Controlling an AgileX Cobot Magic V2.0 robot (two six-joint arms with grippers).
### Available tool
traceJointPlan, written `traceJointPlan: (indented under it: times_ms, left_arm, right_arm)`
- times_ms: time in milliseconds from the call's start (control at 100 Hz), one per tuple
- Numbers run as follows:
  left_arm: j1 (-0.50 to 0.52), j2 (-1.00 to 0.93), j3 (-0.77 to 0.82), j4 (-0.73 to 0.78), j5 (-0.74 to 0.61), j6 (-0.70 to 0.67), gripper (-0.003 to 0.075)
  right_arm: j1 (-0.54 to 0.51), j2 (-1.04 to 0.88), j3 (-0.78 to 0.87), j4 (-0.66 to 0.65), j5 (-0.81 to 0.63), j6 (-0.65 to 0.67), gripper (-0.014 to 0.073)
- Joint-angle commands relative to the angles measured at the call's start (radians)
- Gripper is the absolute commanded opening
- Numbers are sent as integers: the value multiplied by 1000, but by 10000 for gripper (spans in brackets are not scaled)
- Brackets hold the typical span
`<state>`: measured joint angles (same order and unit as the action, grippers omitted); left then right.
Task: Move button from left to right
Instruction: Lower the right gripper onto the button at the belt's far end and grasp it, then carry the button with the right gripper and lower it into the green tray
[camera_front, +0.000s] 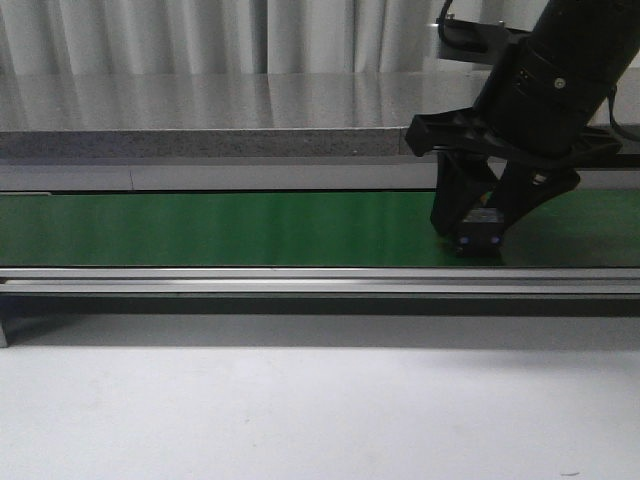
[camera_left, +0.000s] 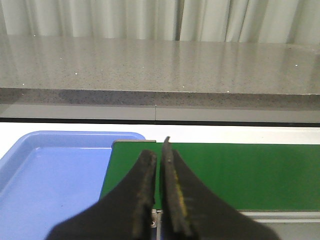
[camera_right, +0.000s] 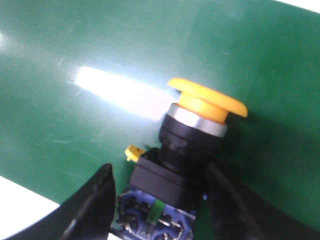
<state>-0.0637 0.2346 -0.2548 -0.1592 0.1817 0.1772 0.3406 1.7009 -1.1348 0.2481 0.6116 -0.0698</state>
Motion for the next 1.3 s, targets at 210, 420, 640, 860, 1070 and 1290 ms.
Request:
traceJointPlan:
  times_ms: [210, 420, 640, 860, 1070, 1290]
  left_arm:
    - [-9, 9, -27, -11, -84, -3, 5]
    - [-9, 9, -27, -11, -84, -3, 5]
    - [-9, 9, -27, -11, -84, -3, 5]
    - [-9, 9, -27, -11, -84, -3, 5]
    - [-9, 9, -27, -11, -84, -3, 5]
    - [-9, 9, -27, -11, -84, -3, 5]
  right_arm:
    - [-53, -151, -67, -39, 66, -10, 162]
    - [-196, -219, -160, -134, 201, -12, 162]
    - [-380, -228, -200, -166, 238, -104, 162]
    - [-574, -213, -200, -166, 190, -131, 162]
    - [-715, -149, -201, -166, 127, -146, 162]
    - [-787, -26, -201, -166, 82, -179, 162]
